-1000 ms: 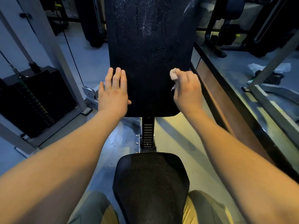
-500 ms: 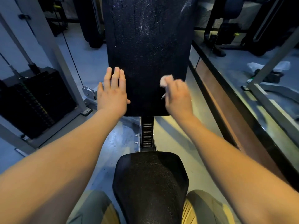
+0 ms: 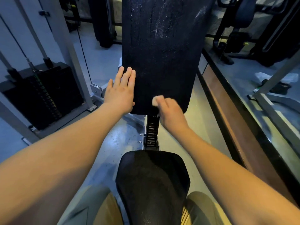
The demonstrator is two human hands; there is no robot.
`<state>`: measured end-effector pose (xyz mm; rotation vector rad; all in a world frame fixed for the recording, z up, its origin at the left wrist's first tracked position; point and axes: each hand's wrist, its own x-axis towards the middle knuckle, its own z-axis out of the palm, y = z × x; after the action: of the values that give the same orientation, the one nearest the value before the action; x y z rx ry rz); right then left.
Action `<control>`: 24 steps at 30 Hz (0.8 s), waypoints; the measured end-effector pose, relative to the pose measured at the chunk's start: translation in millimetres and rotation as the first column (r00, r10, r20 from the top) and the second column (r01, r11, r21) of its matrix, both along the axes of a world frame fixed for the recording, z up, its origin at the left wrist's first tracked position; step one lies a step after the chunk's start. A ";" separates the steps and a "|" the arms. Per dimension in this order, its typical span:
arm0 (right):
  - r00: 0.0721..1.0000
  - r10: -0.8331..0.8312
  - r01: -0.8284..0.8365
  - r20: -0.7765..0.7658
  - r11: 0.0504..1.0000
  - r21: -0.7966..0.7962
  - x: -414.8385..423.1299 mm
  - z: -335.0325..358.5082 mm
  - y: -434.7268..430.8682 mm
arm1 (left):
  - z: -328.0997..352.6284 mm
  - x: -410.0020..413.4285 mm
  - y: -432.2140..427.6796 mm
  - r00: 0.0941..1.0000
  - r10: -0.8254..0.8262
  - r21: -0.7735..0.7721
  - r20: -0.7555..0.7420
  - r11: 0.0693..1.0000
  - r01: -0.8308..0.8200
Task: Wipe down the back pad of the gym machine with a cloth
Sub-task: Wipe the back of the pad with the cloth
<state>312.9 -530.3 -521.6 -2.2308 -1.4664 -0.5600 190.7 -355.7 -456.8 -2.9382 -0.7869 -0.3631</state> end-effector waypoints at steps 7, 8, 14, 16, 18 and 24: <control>0.989 -0.050 0.025 0.140 0.984 0.174 26.2 47.4 9.5 | 1.1 -6.7 9.7 0.998 -0.064 -0.012 0.021 0.998 0.064; 0.986 -0.122 0.087 0.117 0.961 0.264 35.9 64.4 11.3 | 0.2 -8.1 10.6 0.995 -0.084 -0.013 0.045 0.996 0.084; 0.985 -0.172 0.157 0.021 0.938 0.308 18.0 52.8 36.3 | -18.5 -26.5 20.7 0.975 -0.154 0.030 0.158 0.988 0.151; 0.996 -0.040 0.027 0.086 0.989 0.144 1.0 29.2 39.8 | -24.4 -30.2 25.2 0.982 -0.151 0.026 0.115 0.989 0.149; 0.979 0.113 -0.108 0.170 0.993 -0.038 -2.7 24.4 36.3 | -22.2 -29.0 26.9 0.989 -0.139 -0.007 0.056 0.990 0.140; 0.976 -0.049 -0.003 0.214 0.972 0.235 28.2 100.7 63.8 | -12.9 -31.4 29.2 0.991 -0.134 -0.050 -0.007 0.990 0.134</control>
<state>341.0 -466.4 -420.9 -2.0547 -1.3950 -0.9609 159.3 -326.6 -469.7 -3.0459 -0.6072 -0.3413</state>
